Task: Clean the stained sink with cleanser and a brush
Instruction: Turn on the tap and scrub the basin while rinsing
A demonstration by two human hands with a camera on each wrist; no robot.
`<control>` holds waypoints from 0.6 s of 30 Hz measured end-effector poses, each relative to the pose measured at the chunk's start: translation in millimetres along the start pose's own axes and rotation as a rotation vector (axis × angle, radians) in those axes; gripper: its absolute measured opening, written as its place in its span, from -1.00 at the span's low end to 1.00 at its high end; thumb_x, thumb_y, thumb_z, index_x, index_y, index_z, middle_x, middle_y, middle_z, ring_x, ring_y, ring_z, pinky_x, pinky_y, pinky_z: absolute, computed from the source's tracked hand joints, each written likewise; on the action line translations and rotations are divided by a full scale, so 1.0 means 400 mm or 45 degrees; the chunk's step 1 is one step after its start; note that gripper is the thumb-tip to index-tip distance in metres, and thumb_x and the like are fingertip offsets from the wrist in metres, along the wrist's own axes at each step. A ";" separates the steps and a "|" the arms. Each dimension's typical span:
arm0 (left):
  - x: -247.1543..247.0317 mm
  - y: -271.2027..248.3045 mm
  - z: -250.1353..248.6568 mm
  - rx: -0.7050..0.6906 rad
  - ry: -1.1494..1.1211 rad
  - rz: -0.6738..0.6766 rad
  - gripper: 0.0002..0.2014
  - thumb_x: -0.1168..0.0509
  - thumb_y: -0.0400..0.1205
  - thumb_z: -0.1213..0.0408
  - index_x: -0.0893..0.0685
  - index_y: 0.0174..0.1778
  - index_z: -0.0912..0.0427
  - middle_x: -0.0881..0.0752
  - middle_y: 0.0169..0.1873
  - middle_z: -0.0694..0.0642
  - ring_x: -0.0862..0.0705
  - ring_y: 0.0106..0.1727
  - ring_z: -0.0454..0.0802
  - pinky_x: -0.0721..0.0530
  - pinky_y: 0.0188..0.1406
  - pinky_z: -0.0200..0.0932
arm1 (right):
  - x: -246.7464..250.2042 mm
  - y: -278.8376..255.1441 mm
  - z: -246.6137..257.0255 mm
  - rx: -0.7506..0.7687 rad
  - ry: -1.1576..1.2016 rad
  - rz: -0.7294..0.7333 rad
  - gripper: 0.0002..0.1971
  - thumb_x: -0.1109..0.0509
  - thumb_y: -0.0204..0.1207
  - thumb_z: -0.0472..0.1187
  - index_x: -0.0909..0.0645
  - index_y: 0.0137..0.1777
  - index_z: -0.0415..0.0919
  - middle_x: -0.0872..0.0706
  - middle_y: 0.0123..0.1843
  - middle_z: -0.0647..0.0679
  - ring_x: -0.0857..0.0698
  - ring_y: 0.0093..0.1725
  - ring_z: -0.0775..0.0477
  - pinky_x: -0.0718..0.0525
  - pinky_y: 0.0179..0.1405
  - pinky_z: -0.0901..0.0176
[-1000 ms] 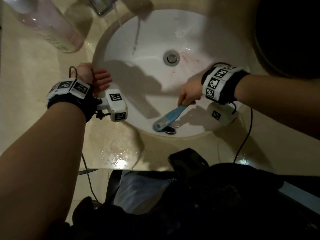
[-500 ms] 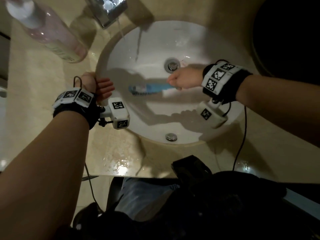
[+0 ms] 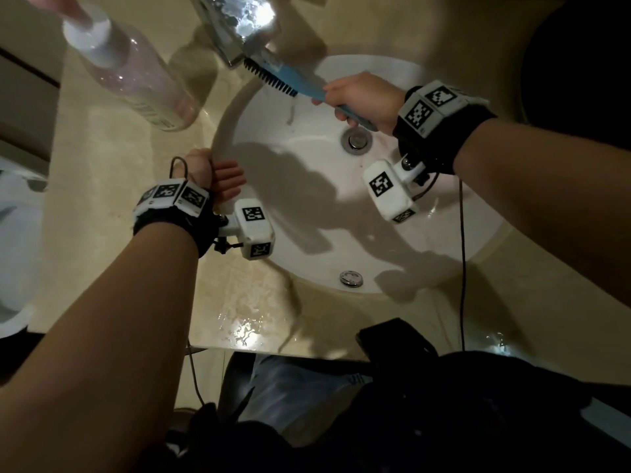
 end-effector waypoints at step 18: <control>0.001 0.012 0.002 -0.016 0.022 -0.008 -0.53 0.26 0.78 0.18 -0.49 -0.24 0.22 -0.58 0.30 0.18 -0.68 0.03 0.05 -0.58 -0.16 -0.19 | -0.085 -0.134 -0.186 -0.154 -0.903 0.761 -0.78 -0.24 0.60 -0.18 -0.70 0.10 -0.12 -0.49 -0.43 -0.01 -0.38 -0.47 0.03 -0.36 -0.50 0.28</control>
Point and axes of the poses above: each hand's wrist, its own y-axis towards the middle knuckle, its own x-axis out of the back of the hand, z = x × y, the point moved 8 cm from there along y, towards the middle knuckle
